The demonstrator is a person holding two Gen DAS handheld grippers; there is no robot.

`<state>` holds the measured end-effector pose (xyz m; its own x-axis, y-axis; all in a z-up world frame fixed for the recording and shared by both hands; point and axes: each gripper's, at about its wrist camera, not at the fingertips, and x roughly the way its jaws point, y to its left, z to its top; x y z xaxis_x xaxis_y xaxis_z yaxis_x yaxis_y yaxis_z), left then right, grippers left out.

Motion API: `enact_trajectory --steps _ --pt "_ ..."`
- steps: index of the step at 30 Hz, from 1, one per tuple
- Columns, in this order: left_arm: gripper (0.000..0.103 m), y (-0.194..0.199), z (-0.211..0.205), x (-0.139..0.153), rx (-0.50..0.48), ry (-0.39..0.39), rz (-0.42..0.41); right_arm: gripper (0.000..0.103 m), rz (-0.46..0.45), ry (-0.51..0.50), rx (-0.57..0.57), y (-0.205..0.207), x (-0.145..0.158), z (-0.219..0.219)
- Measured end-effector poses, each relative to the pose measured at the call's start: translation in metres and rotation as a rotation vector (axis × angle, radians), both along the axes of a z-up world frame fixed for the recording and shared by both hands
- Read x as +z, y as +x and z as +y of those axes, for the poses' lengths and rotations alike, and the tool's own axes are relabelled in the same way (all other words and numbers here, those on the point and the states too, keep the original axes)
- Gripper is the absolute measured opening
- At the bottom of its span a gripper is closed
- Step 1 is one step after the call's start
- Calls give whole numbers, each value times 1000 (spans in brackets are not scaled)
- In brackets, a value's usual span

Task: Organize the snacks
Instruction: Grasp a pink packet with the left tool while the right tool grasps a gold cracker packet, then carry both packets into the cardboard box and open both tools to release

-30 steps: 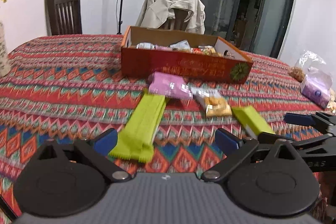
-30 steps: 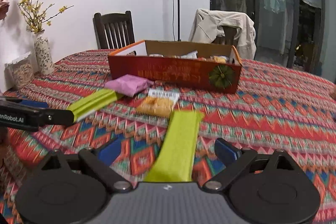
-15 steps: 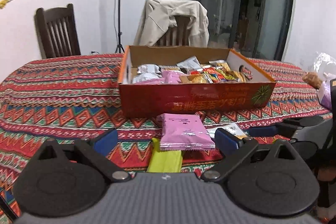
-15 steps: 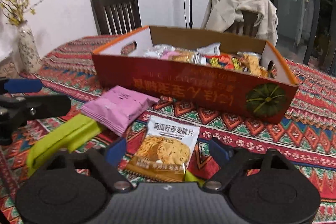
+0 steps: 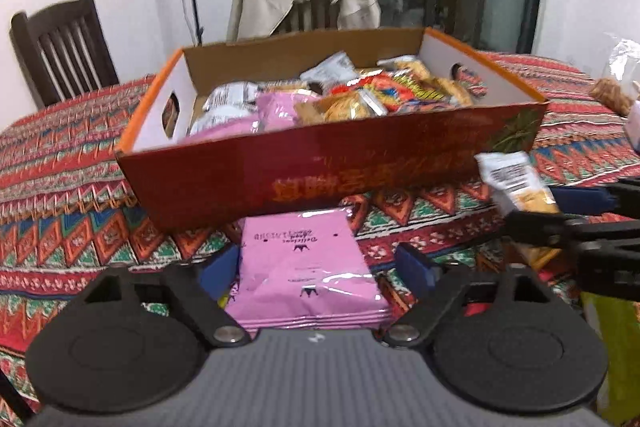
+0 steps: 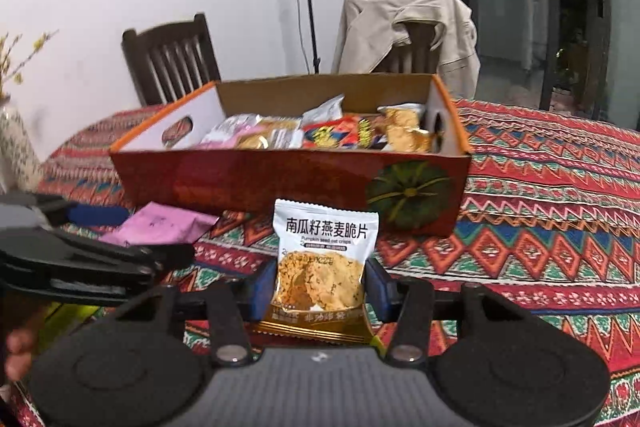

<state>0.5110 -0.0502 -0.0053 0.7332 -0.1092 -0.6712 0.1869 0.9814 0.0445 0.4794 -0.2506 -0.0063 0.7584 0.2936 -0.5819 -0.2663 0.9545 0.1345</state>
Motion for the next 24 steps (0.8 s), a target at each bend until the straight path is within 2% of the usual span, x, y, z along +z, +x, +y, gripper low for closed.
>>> enact_trajectory --steps 1,5,7,13,15,20,24 --pt "71 2 1 -3 16 5 7 47 -4 9 -2 0 0 -3" --pt "63 -2 4 1 42 -9 -6 47 -22 30 6 -4 4 -10" --pt "63 -12 5 11 62 -17 -39 47 -38 32 9 -6 6 -12" --pt "63 -77 12 60 67 -138 -162 47 -81 59 16 -10 14 -11" --pt "63 -105 16 71 72 -173 -178 47 -105 81 19 -16 21 -11" --pt "63 -172 25 83 85 -191 -214 47 -194 101 81 -66 51 -3" --pt "63 -216 29 75 122 -200 -196 47 -218 103 133 -121 61 -2"
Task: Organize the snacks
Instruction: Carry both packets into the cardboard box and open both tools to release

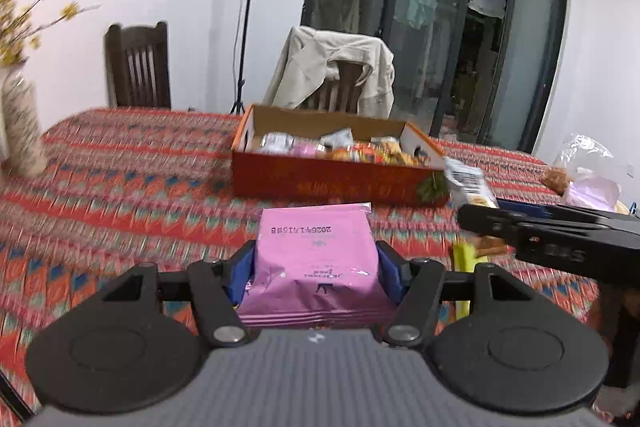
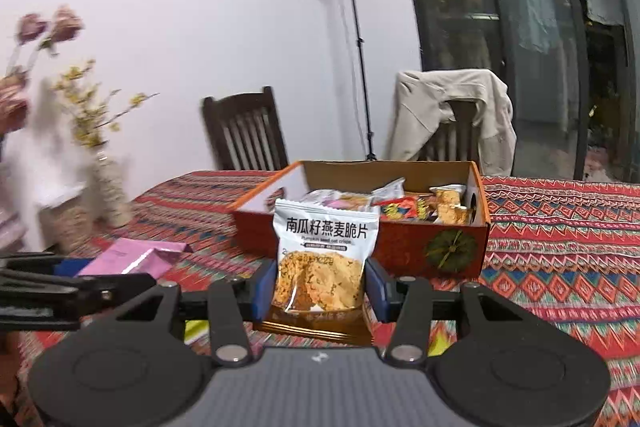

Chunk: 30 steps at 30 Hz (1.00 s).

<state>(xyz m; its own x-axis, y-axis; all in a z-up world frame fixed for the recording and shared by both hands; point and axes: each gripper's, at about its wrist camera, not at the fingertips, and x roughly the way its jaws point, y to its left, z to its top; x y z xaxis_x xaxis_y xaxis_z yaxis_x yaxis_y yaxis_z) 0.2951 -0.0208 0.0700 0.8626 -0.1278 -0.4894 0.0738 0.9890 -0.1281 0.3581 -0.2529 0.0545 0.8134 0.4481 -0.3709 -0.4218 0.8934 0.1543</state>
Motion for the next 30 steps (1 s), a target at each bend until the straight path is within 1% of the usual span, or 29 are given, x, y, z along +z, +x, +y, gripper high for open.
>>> enact_trajectory --steps 3,7,11,14,19,23,27,30 --pt "63 -25 2 -12 -5 -28 40 47 15 -1 9 -43 -5 -7" --pt "63 -53 0 -26 -24 -38 77 47 64 -26 11 -92 -22 -12" --pt "63 -66 -1 -31 -27 -48 78 47 126 -57 22 -130 -45 -9" --pt "63 -70 0 -28 -31 -41 59 47 131 -77 18 -144 -49 -7" --pt "63 -64 4 -26 -29 -47 46 47 98 -84 19 -144 -38 -1" --pt "63 -50 9 -28 -24 -55 52 47 104 -91 25 -131 -37 3" --pt "63 -19 16 -17 -64 -58 42 47 115 -95 36 -108 -35 7" --pt "63 21 19 1 -106 -34 10 47 93 -111 56 -80 -22 12"
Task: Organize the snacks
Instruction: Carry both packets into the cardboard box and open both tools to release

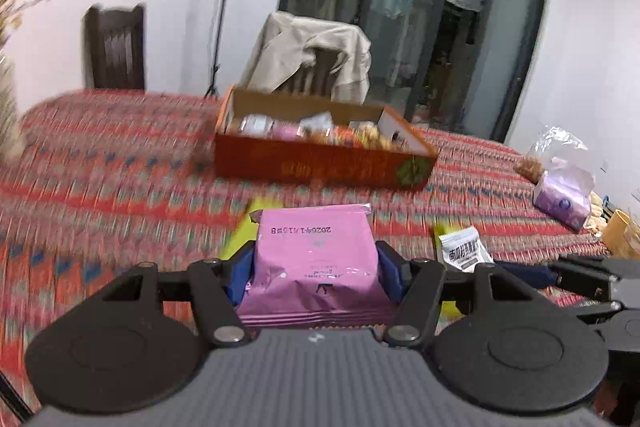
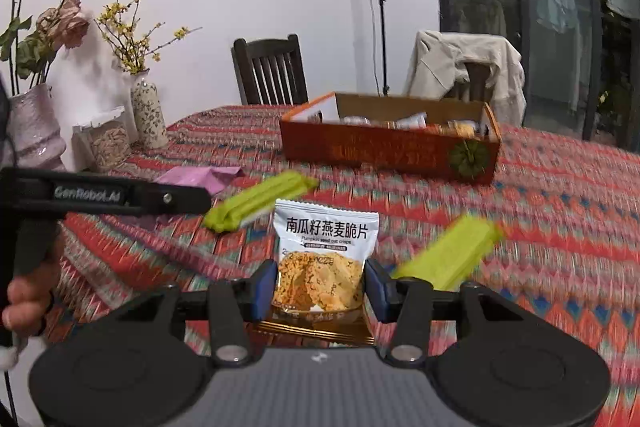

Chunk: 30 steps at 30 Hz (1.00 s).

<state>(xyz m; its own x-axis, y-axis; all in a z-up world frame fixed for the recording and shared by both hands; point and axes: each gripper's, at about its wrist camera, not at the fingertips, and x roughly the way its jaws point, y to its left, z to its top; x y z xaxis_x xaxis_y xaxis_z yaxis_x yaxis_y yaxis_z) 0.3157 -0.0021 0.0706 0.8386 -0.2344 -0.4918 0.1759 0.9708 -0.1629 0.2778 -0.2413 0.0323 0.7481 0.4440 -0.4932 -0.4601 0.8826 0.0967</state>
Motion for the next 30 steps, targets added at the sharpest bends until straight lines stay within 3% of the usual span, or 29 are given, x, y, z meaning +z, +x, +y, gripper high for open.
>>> enact_trajectory --steps 4,8,12,18,24,30 --pt "63 78 6 29 -30 10 -21 47 -68 -29 8 52 31 5" --pt "63 167 9 47 -14 40 -18 47 -80 -15 33 141 66 12" --pt "63 256 16 45 48 50 30 47 -19 -29 22 244 79 28" --pt "63 358 19 15 106 64 132 47 120 -121 -49 381 56 61" --pt "64 400 12 -10 59 71 201 48 244 -188 -70 458 14 96" --pt "72 401 13 -14 22 106 193 59 270 -230 -18 465 -4 114"
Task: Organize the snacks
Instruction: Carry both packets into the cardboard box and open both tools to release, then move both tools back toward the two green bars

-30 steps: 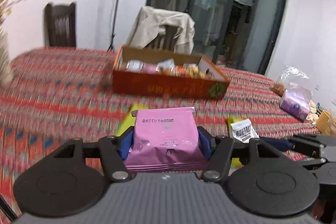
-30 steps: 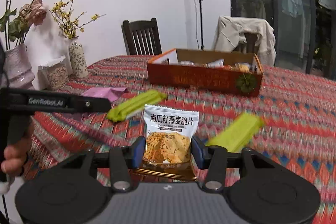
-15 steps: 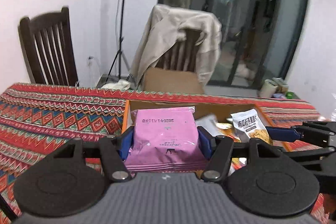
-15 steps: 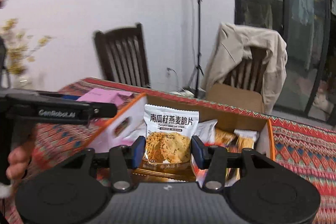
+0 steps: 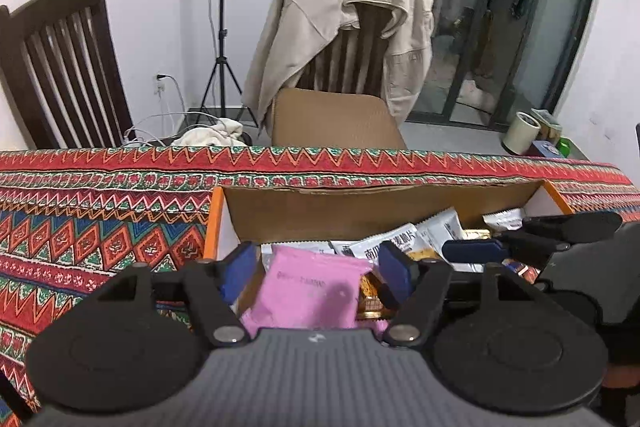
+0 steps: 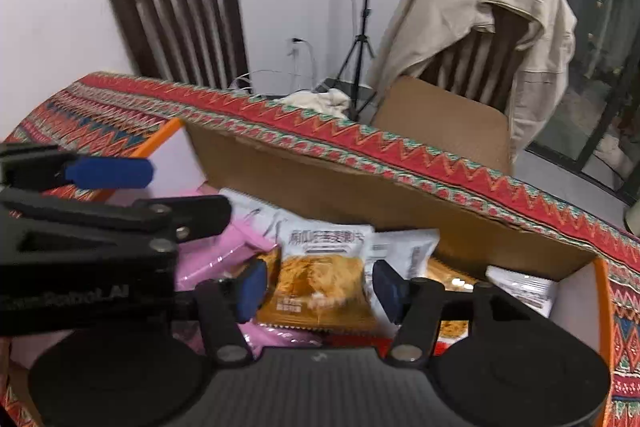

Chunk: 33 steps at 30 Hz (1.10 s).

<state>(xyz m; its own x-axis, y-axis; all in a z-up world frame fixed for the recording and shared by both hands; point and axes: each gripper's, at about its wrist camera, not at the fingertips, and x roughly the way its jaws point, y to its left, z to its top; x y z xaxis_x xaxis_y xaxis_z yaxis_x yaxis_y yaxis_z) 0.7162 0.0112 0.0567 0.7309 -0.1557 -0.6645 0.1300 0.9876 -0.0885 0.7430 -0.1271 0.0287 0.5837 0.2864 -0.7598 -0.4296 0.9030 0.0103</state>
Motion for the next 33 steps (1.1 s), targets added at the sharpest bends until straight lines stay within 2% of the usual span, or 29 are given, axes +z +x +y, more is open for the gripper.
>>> enact_trajectory --steps 2,6,15,19,23,25,29,33 --pt "72 -6 5 2 4 20 -10 63 -10 -3 7 -6 2 0" --pt "72 -19 11 14 13 22 -10 63 -44 -6 -6 -19 18 -11" --pt "75 -83 17 77 16 65 -68 63 -149 14 -30 -81 90 -60" --pt "79 -133 18 107 0 90 -132 64 -204 36 -45 -133 125 -94" --pt "87 -202 16 134 -35 115 -217 66 -262 41 -55 -191 154 -125" --pt "90 -237 14 142 -51 123 -249 75 -289 47 -50 -222 165 -140" --pt "98 -304 10 143 -91 113 -307 81 -344 99 -41 -287 176 -169" --pt "99 -365 0 121 -78 131 -338 85 -374 175 -27 -354 160 -192"
